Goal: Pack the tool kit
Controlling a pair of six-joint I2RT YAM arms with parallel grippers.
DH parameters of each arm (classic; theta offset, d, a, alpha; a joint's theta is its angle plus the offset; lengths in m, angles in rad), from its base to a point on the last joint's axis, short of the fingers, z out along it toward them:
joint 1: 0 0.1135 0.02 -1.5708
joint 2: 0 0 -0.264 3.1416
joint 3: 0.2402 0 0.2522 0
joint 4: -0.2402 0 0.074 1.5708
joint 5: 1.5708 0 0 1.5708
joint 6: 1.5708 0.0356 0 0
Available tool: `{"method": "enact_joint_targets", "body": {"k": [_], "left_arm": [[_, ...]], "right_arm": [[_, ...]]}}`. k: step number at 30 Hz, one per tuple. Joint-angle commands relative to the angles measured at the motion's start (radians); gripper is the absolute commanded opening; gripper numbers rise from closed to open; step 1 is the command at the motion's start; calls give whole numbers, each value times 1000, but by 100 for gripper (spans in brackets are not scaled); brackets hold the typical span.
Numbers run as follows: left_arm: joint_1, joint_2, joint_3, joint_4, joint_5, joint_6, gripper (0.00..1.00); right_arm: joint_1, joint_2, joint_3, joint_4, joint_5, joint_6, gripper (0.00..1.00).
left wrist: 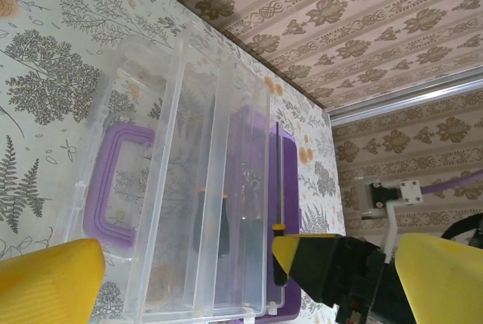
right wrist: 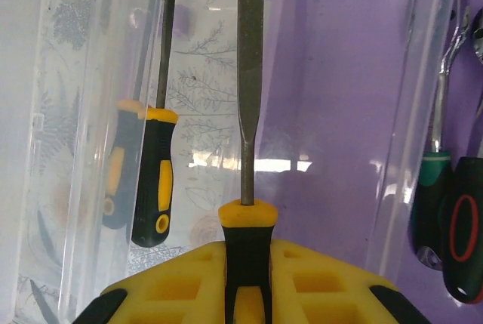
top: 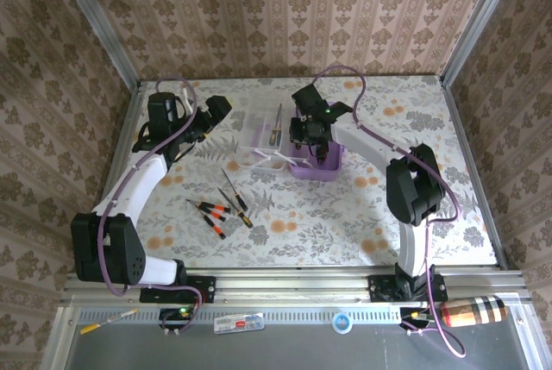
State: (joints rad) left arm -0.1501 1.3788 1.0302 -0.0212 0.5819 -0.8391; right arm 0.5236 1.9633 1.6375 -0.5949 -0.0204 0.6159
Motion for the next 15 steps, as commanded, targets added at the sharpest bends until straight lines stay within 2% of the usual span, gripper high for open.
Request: {"method": "enact_joint_targets", "body": {"k": [1,8,11,15], "left_arm": [[-8,15,-10,29,26,-17,100],[-8,28,-7,26,29,-17,100],[-8,27,-11,33,31,-18,100],[-9,32,-14,44,40,-23,100]], "right_arm": [[-3,29,39,32,-50,21,20],[-11,61,17,85,-126,23,21],[-23,57,6,88,-135,18,33],[-37,41,-8,106,-169,17,43]]}}
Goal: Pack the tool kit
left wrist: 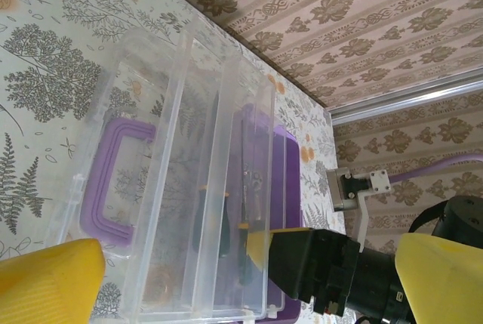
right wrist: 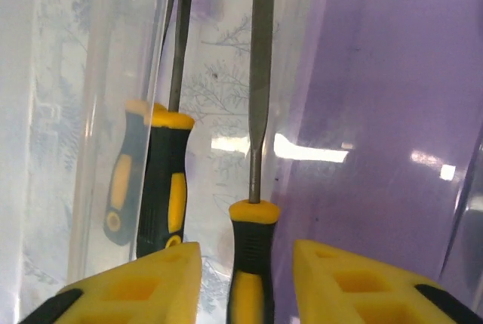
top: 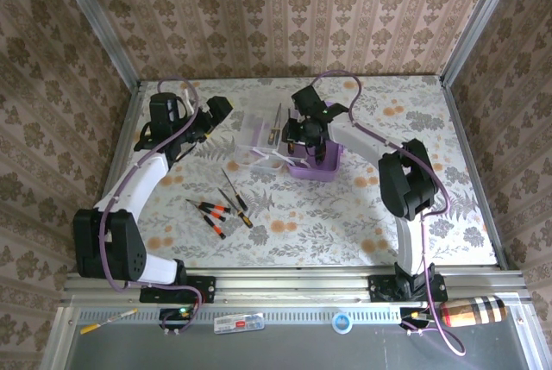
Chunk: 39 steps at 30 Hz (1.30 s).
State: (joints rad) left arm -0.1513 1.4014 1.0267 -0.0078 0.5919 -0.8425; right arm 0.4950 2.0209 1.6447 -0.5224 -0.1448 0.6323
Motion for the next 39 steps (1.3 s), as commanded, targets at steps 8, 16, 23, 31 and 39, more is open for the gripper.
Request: {"method": "enact_joint_targets", "body": {"k": [8,16,23,31,39], "left_arm": [[-4,-8,-2,12,16,7,100],[-4,3,39,-130,-74,90,100],[17,30,39,-134,-65,54,100],[125,21,19,-115,-68,23,100],[154,38,16,-113,-67,16,100]], "right_arm": [[-39,-106,-42,30,-75,26,43],[-5,-255,-45,-104,36,1,43],[231,-360,-102,-184,271,-69,43],[505,-214,-84,-156,387,-103,40],[513,20,70,-194,332,-109,37]]}}
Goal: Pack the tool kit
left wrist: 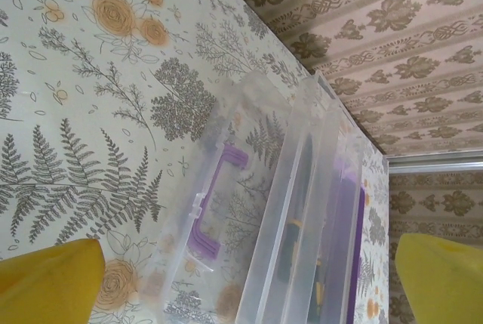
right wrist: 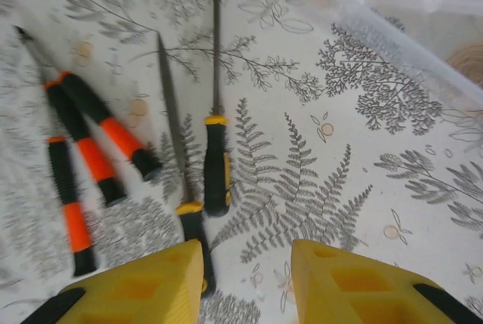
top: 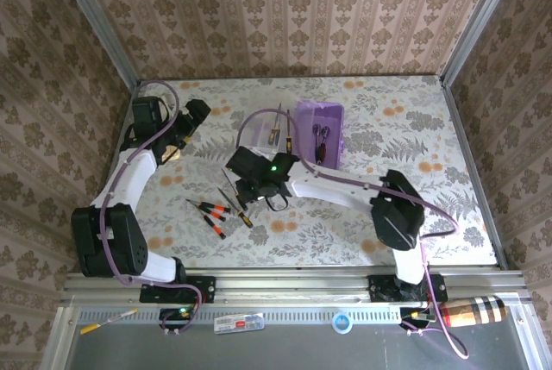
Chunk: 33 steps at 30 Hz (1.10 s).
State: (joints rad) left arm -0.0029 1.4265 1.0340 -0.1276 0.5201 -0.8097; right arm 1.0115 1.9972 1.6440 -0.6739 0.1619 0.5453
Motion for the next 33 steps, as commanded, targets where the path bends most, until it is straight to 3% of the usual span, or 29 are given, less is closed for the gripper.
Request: {"method": "enact_joint_targets", "body": {"k": [1,15,33], "left_arm": [[6,14,6,9,6,-18,100],[6,20,6,5,-3,-13,100],[9,21,5,14,5,-19,100]], "right_arm": [[-5,62,83,-47,22,-27,37],[-3,270,272,-100,-25,-77,40],[-2,383,331,-124,-26,-73,35]]}}
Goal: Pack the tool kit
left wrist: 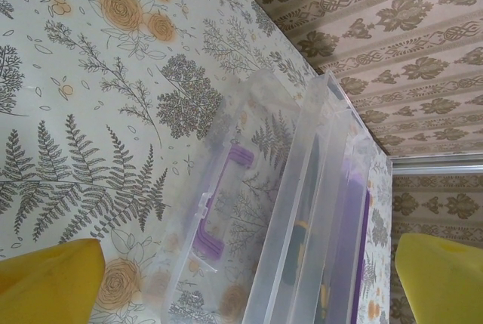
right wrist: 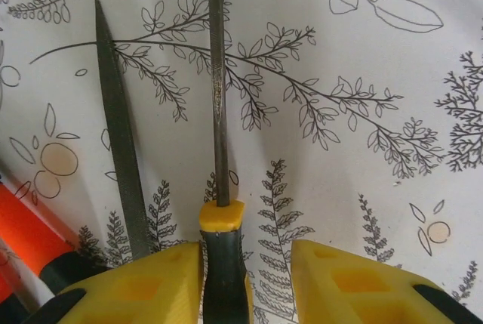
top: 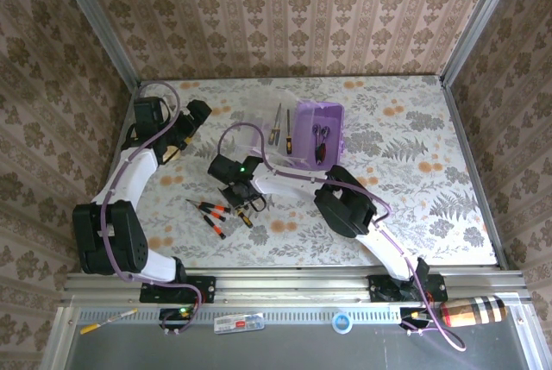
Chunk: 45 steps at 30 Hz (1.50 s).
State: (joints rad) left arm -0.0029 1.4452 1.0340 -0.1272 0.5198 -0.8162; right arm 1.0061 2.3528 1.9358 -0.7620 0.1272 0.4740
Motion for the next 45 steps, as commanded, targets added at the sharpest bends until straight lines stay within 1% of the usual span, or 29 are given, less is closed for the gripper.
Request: {"method": "enact_joint_targets", "body": {"k": [1,7,12,20,30,36,40,45], "left_arm": [[10,3,4,14,7,-12,100],[9,3,5,14,8,-12,100],[9,2,3,15,7,-12,100],[9,1,3,15,3,-9,100],[21,-12,1,18,-4,0,100],[36,-19,-4,34,-6,7,100],[56,-10,1,35,7,1,100],[60,-20,-10,60,15,-14,100]], "right_arm": [[3,32,44,-39,11,-3,34],[3,41,54,-40,13,2,25],[7,12,52,-39,1,-12,21],[6,-124,-1,-6,31,-8,19],[-3,-226,-33,3,42,-7,19],[-18,-314,-80,21,47,-7,18],[-44,-363,-92,11,38,-11,18],[-103,-419,-101,3,28,-11,18]]}}
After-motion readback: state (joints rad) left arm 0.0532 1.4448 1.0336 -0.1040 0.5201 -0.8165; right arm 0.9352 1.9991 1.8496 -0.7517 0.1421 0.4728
